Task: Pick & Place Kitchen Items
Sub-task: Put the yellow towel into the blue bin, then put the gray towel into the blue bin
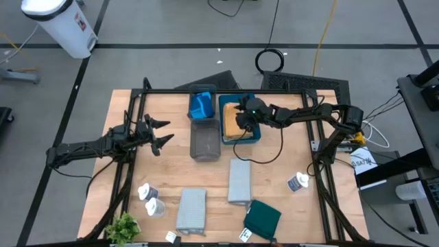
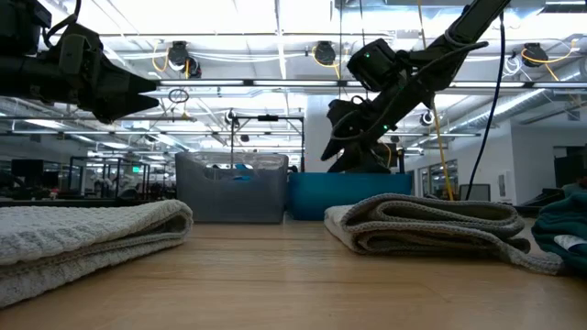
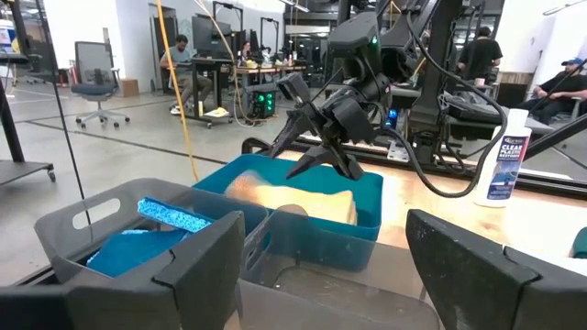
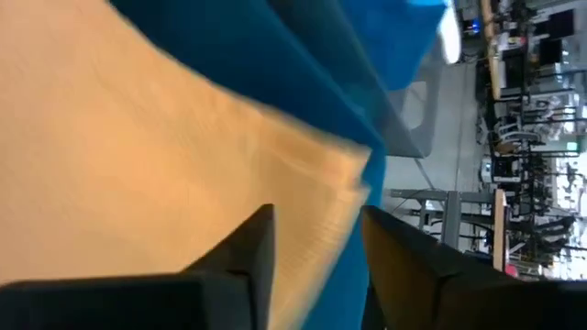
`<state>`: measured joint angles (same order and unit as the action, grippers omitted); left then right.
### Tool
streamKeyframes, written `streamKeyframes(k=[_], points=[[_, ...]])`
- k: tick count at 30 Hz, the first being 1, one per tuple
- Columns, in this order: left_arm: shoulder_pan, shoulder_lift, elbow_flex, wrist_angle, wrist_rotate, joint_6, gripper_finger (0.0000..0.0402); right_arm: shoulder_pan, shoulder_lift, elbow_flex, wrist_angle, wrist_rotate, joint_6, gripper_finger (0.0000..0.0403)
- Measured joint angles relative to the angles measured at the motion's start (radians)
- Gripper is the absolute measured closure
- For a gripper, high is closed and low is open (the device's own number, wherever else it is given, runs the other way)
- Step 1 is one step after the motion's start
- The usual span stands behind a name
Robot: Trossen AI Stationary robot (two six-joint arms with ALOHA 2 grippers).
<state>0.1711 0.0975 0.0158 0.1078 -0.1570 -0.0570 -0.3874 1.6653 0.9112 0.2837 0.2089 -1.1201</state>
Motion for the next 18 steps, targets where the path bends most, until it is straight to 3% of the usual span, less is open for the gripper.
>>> streamKeyframes(k=[8,18], points=[[0.000,0.000,0.000,0.000,0.000,0.000,0.0094,0.007,0.000,0.000,0.077,0.081,0.034,0.0201],[0.000,0.000,0.000,0.000,0.000,0.000,0.0094,0.080,-0.013,0.000,0.085,0.293,0.260,0.0188]])
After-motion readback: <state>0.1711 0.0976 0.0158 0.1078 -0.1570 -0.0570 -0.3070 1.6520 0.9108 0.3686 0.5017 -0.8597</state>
